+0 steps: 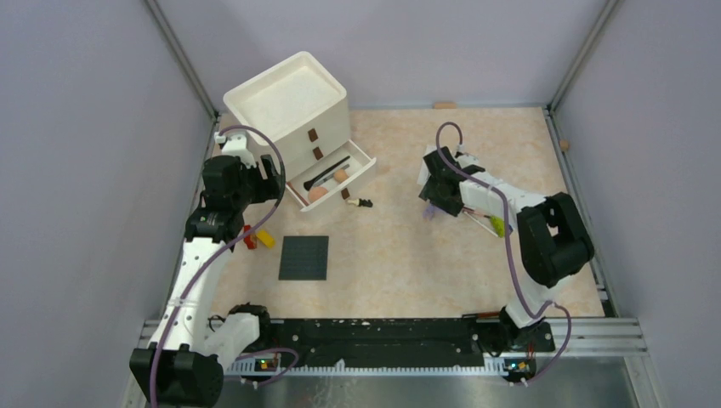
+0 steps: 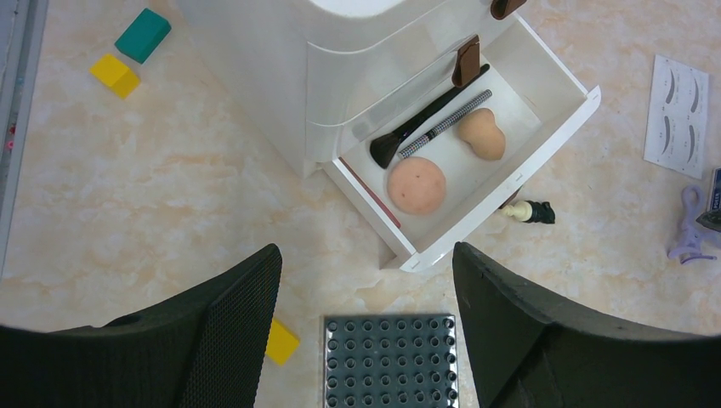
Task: Organize the makeup
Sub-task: Pick up the makeup tool from the center of the board.
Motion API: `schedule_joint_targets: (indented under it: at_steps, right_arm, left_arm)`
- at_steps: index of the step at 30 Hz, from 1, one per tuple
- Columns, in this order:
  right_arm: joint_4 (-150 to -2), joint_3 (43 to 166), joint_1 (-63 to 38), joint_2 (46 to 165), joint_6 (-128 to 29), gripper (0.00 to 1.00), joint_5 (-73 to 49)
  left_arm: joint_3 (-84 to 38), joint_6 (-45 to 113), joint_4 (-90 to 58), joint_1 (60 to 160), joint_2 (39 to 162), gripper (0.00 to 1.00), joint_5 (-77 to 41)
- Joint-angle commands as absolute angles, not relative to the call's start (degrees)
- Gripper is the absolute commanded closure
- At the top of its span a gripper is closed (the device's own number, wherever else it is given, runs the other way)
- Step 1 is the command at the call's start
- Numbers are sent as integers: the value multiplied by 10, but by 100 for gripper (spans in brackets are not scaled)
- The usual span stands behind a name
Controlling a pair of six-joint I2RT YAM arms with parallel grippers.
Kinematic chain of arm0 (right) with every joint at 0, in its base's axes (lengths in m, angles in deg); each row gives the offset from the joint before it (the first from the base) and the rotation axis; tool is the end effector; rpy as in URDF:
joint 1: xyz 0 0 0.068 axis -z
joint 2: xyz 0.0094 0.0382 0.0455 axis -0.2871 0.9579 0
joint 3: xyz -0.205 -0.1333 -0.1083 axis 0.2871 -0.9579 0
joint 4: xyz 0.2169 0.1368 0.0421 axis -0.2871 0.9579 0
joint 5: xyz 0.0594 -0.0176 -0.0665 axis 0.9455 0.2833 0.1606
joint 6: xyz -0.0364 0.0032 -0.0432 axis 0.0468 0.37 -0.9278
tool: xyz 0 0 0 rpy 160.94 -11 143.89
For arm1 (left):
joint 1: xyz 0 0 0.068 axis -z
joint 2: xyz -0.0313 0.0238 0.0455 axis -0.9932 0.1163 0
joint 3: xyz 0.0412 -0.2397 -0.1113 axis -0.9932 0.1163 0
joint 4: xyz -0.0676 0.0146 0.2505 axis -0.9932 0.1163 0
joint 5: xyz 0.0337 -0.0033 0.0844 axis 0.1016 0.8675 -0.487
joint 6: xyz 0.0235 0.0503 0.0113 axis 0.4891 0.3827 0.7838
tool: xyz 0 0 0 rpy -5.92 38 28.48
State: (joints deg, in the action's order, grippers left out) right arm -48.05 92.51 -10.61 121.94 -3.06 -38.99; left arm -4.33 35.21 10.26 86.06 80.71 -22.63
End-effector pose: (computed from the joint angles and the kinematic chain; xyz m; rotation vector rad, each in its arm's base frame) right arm 0.3082 0.1444 0.1868 0.6780 2.4710 0.0826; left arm 0.2194 -0.0129 0.3289 -0.1008 2.0237 -0.2109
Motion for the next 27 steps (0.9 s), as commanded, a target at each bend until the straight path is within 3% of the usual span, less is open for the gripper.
schedule_joint_targets:
  at_steps: [1,15,27]
  right_arm:
    - [-429,992,-116,1265,0,35,-412]
    - [-423,1026,-119,1322,-4,41,-406]
    - [-389,1042,-125,1282,-9,43,-456]
  left_arm:
    - [-40,359,84,863,791,21,-231]
    - [-40,360,83,863,793,21,-235]
    - [-39,360,83,863,794,21,-234]
